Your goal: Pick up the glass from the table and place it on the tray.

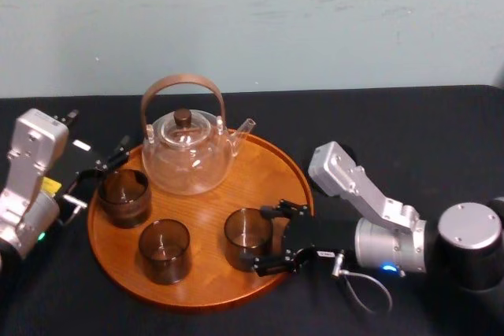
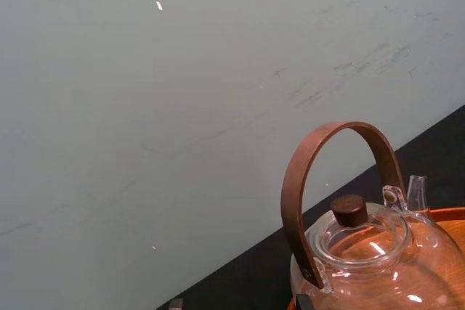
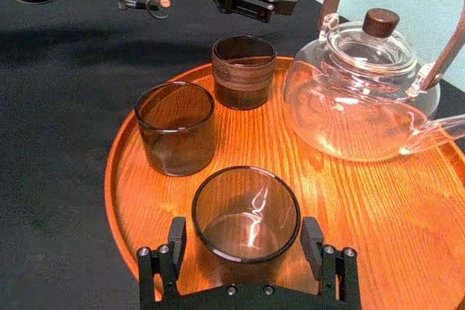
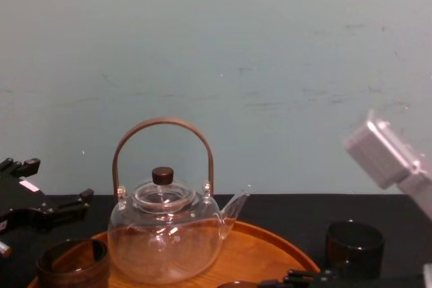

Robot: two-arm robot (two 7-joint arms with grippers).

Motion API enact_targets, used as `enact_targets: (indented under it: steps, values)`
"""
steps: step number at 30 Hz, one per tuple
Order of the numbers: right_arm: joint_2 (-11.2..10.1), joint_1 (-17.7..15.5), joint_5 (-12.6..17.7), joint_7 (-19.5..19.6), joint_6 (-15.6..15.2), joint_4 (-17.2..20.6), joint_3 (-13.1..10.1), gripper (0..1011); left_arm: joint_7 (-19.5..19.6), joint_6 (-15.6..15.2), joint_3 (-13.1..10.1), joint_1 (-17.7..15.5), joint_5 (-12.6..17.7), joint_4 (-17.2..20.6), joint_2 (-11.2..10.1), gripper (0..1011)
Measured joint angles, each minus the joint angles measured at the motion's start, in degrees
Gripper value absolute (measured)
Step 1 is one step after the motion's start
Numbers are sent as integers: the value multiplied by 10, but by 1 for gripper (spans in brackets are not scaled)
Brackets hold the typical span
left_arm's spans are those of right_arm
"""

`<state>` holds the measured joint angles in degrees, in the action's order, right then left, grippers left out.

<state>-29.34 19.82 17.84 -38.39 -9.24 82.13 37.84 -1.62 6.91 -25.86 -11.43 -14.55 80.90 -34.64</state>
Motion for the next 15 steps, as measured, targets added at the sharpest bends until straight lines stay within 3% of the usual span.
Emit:
enact_targets:
  steps: [15]
  values:
    - [-65,-51,28,-5,1,59,-24,1002,0,0,0,0,0,0,0,1001]
